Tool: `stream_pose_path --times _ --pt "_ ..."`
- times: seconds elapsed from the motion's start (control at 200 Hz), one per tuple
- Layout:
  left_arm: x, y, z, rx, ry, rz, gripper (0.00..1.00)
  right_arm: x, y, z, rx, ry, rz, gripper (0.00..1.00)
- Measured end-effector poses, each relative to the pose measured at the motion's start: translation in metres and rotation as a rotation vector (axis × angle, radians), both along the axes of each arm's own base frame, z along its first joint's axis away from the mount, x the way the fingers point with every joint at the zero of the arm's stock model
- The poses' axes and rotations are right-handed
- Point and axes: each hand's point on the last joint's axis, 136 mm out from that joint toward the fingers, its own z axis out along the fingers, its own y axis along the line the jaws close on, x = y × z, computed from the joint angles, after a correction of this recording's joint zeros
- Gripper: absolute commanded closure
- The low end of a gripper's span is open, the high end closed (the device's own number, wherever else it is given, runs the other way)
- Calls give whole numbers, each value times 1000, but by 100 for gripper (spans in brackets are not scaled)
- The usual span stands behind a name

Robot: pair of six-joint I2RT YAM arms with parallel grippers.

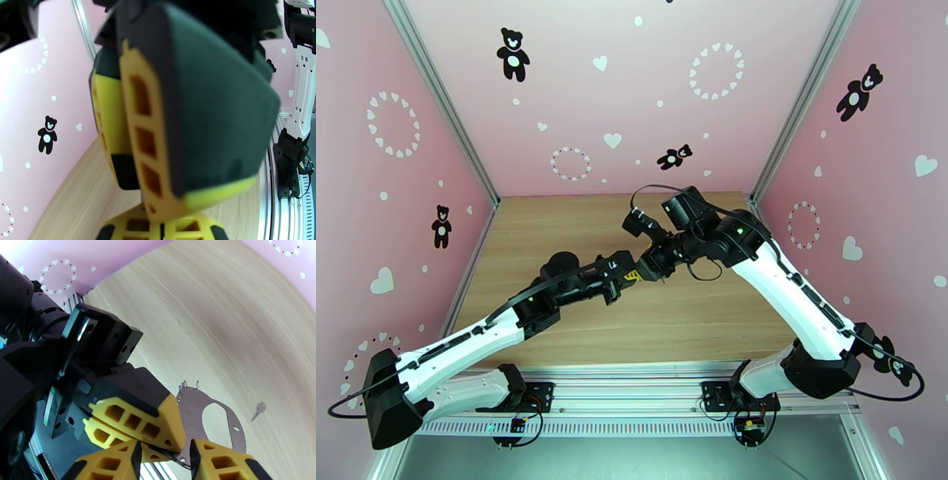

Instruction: Remove the keys from the keyring

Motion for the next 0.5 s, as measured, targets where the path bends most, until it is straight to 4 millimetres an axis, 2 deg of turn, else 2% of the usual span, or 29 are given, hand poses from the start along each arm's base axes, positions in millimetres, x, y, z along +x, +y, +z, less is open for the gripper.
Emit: stream_pose_path --times 0.095,0.18,0.29,0.501 --pt "-2 2 3 -8 -13 -1 100 -2 -1 2 10 3 5 71" --pt "-4 3 5 -13 -18 -9 100 -4 -2 4 16 4 7 79" --pt "-4 2 6 -17 -21 -13 100 -4 -3 6 19 -1 5 82" --pt "-4 2 6 -16 -20 -14 100 -6 -4 7 14 -7 18 95"
